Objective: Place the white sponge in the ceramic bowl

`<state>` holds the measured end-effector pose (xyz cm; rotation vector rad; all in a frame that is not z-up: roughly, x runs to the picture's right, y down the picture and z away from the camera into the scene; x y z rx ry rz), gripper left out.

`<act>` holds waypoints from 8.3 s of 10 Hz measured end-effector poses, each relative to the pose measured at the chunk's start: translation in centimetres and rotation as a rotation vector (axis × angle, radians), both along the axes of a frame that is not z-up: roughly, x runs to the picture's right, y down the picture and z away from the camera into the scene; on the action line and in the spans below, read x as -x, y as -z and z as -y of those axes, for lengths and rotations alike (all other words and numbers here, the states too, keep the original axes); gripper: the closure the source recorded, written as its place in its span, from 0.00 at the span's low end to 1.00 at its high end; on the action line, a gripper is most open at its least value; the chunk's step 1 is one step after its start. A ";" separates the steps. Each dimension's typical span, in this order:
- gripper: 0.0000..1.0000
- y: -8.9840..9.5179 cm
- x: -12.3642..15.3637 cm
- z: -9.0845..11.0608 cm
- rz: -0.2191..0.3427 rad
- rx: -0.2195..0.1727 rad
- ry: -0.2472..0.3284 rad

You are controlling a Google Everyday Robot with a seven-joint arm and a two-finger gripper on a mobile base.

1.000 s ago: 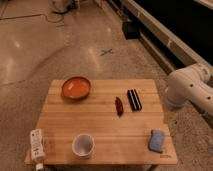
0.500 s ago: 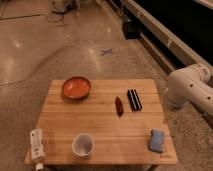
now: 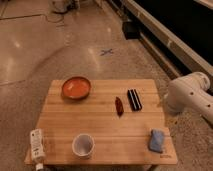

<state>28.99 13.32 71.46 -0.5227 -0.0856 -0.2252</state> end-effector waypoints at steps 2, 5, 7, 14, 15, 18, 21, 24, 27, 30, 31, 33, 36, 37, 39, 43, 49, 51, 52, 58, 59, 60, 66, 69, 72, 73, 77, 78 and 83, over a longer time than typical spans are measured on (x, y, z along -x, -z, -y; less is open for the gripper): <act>0.35 -1.4 -0.6 -2.1 0.095 0.005 0.094; 0.35 -3.4 -2.6 -4.6 0.154 0.031 0.185; 0.35 -4.8 -3.6 -5.7 0.171 0.052 0.220; 0.35 -8.0 -4.2 -9.5 0.202 0.123 0.249; 0.35 -8.3 -4.0 -9.8 0.204 0.131 0.254; 0.35 -9.0 -4.1 -10.5 0.194 0.158 0.255; 0.35 -9.1 -3.7 -11.1 0.189 0.187 0.259; 0.53 -9.0 -3.6 -11.6 0.168 0.207 0.256; 0.83 -9.0 -3.3 -11.8 0.149 0.219 0.232; 1.00 -9.3 -3.0 -11.5 0.116 0.227 0.208; 1.00 -9.1 -3.1 -10.9 0.100 0.224 0.196; 1.00 -8.7 -2.6 -9.4 0.089 0.206 0.197; 1.00 -7.9 -0.8 -6.2 0.089 0.168 0.222; 1.00 -7.7 -0.3 -5.5 0.089 0.156 0.229; 1.00 -7.4 1.7 -2.8 0.103 0.109 0.249; 1.00 -7.1 3.2 -1.3 0.122 0.084 0.255; 1.00 -7.2 3.4 -1.2 0.126 0.082 0.255; 1.00 -7.7 4.1 -0.1 0.145 0.059 0.239; 1.00 -8.2 4.8 1.3 0.159 0.033 0.235; 1.00 -12.0 10.5 12.3 0.243 -0.152 0.268; 1.00 -12.8 11.7 13.8 0.262 -0.180 0.280; 1.00 -13.4 12.9 14.8 0.280 -0.200 0.290; 1.00 -16.1 24.5 21.1 0.452 -0.349 0.389; 1.00 -17.3 30.3 23.2 0.535 -0.400 0.430; 1.00 -18.6 34.4 25.1 0.584 -0.436 0.455; 1.00 -19.1 35.7 25.7 0.599 -0.449 0.461; 1.00 -19.3 36.2 26.0 0.605 -0.455 0.462; 1.00 -19.3 36.4 26.0 0.606 -0.455 0.463; 1.00 -20.2 36.1 26.3 0.599 -0.474 0.531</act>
